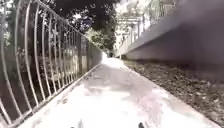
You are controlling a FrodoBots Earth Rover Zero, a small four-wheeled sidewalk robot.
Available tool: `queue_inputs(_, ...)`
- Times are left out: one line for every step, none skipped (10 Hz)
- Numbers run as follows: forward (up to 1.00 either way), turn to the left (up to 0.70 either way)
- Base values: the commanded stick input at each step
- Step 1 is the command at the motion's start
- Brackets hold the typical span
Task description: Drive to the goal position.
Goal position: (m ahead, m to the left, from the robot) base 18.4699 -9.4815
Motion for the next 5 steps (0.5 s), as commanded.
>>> queue_inputs(0.85, 0.00)
queue_inputs(0.85, 0.00)
queue_inputs(0.85, 0.00)
queue_inputs(0.85, 0.00)
queue_inputs(0.85, 0.00)
